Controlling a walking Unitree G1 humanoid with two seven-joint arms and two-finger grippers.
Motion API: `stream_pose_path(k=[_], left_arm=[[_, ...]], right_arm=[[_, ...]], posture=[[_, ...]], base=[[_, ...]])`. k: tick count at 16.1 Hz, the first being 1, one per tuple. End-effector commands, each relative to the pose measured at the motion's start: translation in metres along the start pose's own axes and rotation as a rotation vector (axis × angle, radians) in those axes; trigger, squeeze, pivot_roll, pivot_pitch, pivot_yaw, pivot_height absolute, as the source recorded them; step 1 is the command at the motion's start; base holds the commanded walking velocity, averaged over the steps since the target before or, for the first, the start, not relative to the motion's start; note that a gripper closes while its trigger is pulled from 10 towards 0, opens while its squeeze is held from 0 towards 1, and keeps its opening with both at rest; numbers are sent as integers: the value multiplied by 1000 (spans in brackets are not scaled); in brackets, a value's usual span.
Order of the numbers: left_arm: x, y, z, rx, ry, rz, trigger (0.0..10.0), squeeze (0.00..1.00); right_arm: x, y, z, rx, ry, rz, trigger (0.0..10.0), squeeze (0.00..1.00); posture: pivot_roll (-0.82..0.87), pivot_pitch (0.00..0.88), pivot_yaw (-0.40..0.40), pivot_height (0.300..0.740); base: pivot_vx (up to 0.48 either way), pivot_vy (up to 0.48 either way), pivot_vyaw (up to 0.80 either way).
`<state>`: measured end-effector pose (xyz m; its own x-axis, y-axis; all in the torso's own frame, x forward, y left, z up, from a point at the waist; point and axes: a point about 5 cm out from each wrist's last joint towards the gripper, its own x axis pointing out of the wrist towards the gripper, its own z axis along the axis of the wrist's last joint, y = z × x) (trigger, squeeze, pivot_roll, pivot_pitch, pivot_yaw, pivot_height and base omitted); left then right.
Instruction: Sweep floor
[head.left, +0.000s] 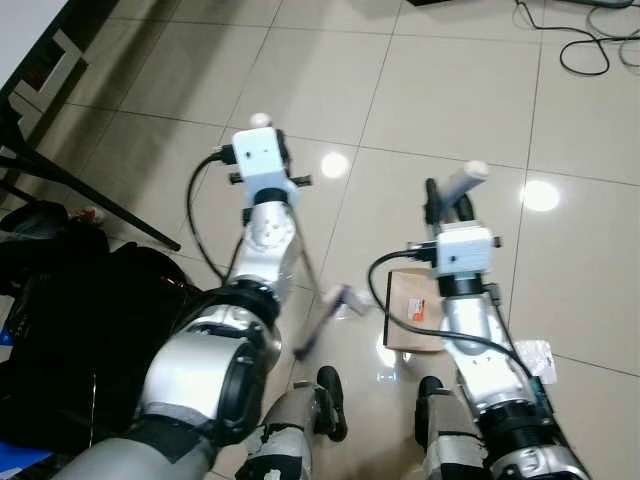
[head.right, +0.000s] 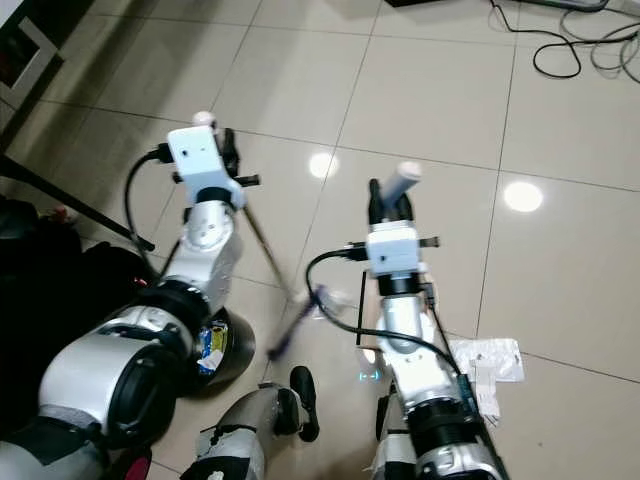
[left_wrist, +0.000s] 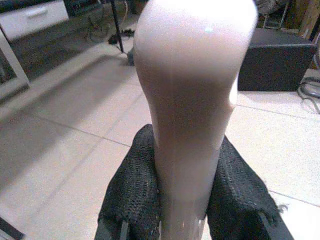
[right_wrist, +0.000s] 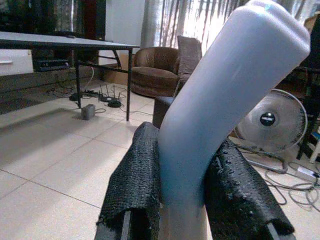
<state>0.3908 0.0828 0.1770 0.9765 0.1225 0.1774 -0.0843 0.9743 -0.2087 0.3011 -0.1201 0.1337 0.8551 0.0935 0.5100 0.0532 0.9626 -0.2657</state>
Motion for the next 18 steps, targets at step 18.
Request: stream_pose_path(k=[18], left_arm=[[34, -22, 60, -51, -21, -296, 10000, 0]], right_arm=[[-10, -45, 1, 145, 127, -104, 10000, 0]], posture=[[-88, 174, 188, 740]], base=[[0, 0, 0]])
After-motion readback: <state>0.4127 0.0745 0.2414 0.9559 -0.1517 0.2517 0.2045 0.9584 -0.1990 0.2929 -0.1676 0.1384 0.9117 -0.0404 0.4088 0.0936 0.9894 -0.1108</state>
